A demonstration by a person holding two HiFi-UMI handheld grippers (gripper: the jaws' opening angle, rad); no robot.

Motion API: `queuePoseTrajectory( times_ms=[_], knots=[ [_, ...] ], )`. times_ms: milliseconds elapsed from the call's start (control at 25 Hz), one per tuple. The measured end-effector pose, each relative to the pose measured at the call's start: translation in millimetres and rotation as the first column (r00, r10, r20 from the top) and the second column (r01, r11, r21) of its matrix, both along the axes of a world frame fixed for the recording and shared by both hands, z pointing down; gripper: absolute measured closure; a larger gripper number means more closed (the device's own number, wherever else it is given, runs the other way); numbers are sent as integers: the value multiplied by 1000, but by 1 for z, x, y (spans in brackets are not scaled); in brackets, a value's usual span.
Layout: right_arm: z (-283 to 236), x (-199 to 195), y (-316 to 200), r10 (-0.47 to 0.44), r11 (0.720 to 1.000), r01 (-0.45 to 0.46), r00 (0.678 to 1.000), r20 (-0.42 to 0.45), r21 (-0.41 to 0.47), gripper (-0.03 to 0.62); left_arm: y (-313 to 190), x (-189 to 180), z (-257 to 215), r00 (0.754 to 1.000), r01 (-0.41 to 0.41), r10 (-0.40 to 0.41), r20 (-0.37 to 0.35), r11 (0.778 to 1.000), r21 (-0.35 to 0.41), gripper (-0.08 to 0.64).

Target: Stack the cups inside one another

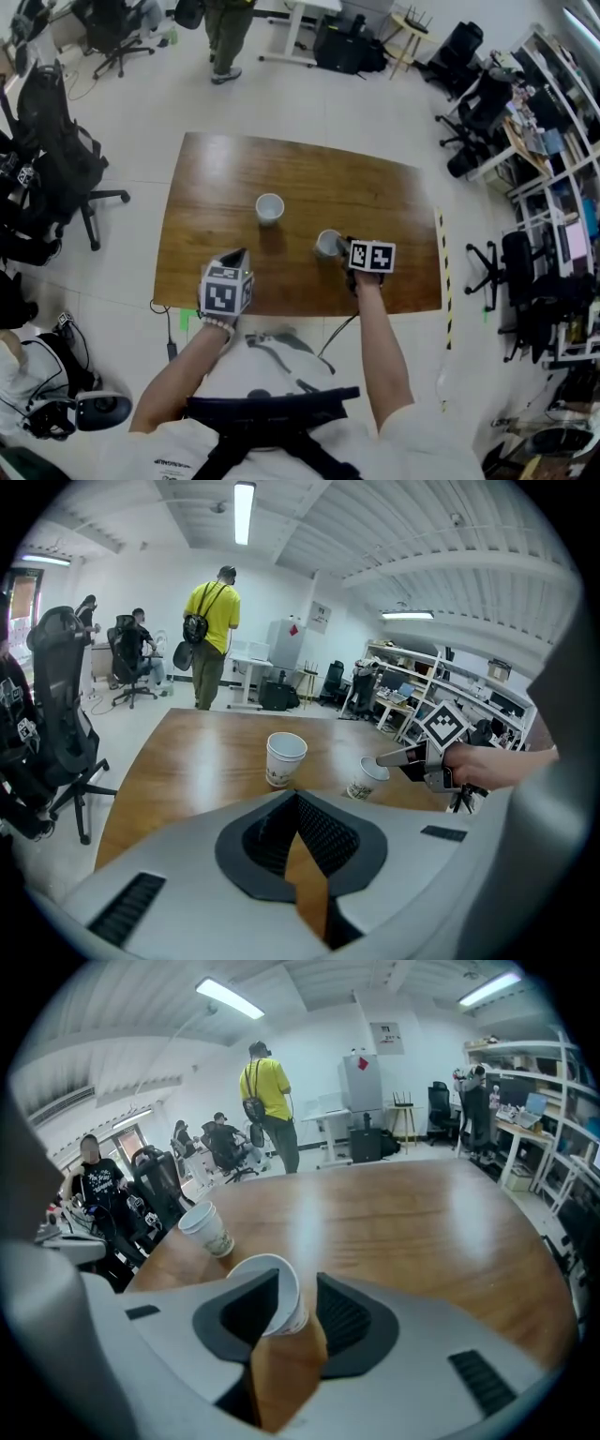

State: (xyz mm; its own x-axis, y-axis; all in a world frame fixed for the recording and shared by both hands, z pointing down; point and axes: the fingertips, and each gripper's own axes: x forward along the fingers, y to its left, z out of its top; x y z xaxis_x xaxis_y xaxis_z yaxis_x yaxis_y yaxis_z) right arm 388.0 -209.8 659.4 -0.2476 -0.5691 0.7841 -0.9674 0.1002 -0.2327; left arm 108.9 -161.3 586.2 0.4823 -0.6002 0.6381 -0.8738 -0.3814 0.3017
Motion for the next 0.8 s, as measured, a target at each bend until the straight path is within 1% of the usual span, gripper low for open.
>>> queuePoseTrajectory(
  times_ms=[40,120,480,800],
  knots=[
    [2,-1,0,-4,1000,4,1000,2,-4,437,0,-1,1,1000,3,-3,-1,1000,-3,561],
    [4,-3,-1,-11,1000,11,1000,6,-10,462,-1,-1,1,1000,7,-7,-1,1000,-7,562],
    [11,-12,-6,-24,999,24,999,26,-24,478,-6,-6,6,1000,16,-16,2,1000,-23,563],
    [13,-11,-5,-27,999,27,1000,9,-23,544,-4,-7,8,1000,15,-15,3,999,-31,563]
  ],
)
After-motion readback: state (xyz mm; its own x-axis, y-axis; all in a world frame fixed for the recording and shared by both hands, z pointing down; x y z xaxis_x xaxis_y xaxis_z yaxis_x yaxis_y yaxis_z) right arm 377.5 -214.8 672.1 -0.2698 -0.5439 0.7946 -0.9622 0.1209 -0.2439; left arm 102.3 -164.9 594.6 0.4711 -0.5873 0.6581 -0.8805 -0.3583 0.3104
